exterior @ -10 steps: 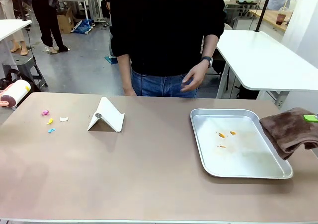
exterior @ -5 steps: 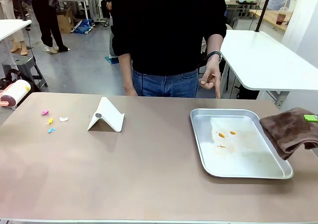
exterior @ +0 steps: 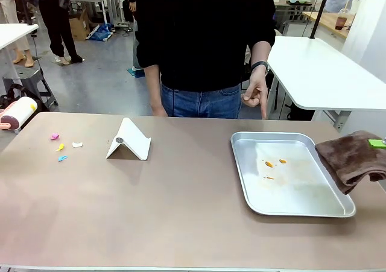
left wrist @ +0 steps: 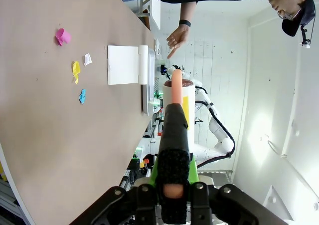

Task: Clean the surface of the table.
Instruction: If a person points to the right, clean the right side of the table with your right hand, and if they point to the left, clean the left side with your left hand.

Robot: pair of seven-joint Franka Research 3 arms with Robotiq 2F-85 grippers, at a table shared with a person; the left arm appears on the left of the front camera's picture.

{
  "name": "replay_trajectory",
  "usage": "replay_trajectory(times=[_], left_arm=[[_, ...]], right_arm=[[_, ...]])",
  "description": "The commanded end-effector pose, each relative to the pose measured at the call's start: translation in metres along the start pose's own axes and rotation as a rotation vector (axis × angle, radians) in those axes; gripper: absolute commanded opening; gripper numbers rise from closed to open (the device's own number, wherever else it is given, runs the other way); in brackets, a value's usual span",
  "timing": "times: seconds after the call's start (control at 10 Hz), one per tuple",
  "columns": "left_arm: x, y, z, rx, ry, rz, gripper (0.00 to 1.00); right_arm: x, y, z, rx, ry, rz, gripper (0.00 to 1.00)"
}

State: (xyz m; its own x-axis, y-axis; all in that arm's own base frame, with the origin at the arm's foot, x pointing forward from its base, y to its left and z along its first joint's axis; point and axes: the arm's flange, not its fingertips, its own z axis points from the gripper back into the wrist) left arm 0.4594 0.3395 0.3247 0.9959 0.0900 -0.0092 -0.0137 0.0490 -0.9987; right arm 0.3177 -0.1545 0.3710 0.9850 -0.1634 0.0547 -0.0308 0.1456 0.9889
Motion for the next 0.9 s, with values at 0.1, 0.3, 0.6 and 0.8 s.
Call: replay_trajectory(times=[0.1, 0.3, 0.6, 0.8], left_arm=[[-0.002, -0.003, 0.0, -0.005, 0.002, -0.011, 0.0], [-0.002, -0.003, 0.0, -0.005, 0.002, -0.011, 0.0], [-0.002, -0.003, 0.0, -0.005, 0.002, -0.011, 0.0], [-0.002, -0.003, 0.0, -0.005, 0.002, -0.011, 0.0]], right_arm=[[0.002, 0.012, -0.012, -0.147, -0.007, 0.035, 0.09], [0.003, 0.045, -0.034, -0.349, -0.024, 0.14, 0.09], [0.016, 0.082, -0.072, -0.699, -0.053, 0.217, 0.09], [0.03, 0.093, -0.096, -0.862, -0.06, 0.239, 0.09]])
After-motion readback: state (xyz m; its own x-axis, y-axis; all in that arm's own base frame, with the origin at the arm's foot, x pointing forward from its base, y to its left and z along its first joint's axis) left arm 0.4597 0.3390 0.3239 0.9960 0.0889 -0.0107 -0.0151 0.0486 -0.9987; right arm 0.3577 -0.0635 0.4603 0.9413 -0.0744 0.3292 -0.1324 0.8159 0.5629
